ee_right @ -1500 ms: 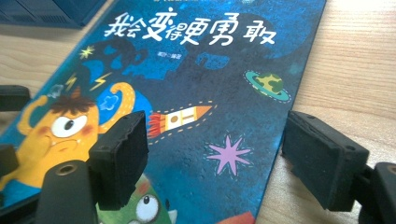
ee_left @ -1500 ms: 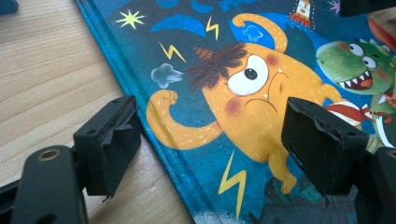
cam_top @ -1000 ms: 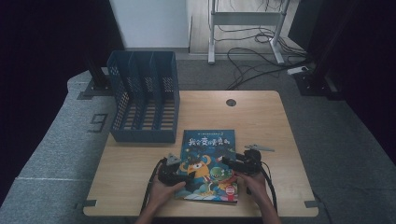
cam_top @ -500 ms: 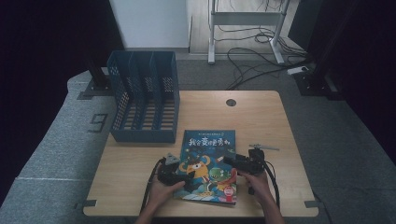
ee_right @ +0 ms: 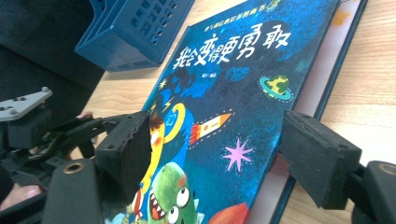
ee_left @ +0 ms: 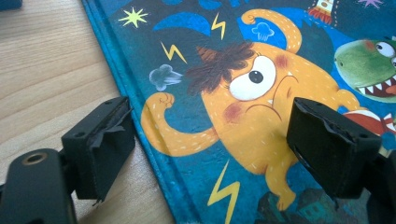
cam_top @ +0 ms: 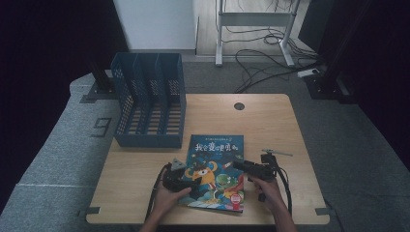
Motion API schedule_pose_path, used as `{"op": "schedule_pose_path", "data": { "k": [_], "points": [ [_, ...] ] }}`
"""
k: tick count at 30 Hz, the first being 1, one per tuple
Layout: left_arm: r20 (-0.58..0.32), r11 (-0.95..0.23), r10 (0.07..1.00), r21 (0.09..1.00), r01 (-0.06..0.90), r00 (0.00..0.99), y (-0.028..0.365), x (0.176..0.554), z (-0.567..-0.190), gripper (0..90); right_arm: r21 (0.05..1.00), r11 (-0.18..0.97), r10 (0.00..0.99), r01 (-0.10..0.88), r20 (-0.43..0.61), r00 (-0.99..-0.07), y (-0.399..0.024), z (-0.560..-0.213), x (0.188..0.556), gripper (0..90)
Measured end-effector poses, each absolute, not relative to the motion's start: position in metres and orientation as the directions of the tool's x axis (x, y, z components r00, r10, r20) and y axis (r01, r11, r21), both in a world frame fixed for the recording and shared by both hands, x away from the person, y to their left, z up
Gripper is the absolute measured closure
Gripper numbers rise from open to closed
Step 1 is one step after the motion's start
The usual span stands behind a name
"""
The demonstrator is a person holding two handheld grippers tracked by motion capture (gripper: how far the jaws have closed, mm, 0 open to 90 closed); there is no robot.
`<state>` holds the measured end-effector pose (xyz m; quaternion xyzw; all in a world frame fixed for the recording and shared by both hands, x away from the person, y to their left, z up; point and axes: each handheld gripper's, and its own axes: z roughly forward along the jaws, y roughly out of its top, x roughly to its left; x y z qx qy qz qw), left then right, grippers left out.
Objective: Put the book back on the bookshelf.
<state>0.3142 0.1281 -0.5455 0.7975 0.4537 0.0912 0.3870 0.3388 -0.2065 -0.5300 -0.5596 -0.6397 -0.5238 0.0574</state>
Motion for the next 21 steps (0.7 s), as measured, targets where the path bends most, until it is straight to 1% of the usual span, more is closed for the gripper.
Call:
{"op": "schedule_pose_path", "data": {
  "k": [15, 21],
  "points": [
    [-0.252, -0.256, 0.787, 0.697, 0.67, 0.563, 0.1326, 0.3159, -0.5453, 13.7, 0.576, -0.237, 0.575, 0.782, 0.732, -0.364, -0.212, -0.5276, 0.337, 27.5],
    [-0.258, -0.251, 0.786, 0.697, 0.672, 0.561, 0.1335, 0.3161, -0.5453, 13.5, 0.546, -0.255, 0.548, 0.798, 0.762, -0.346, -0.2138, -0.5288, 0.3372, 29.4]
  ]
}}
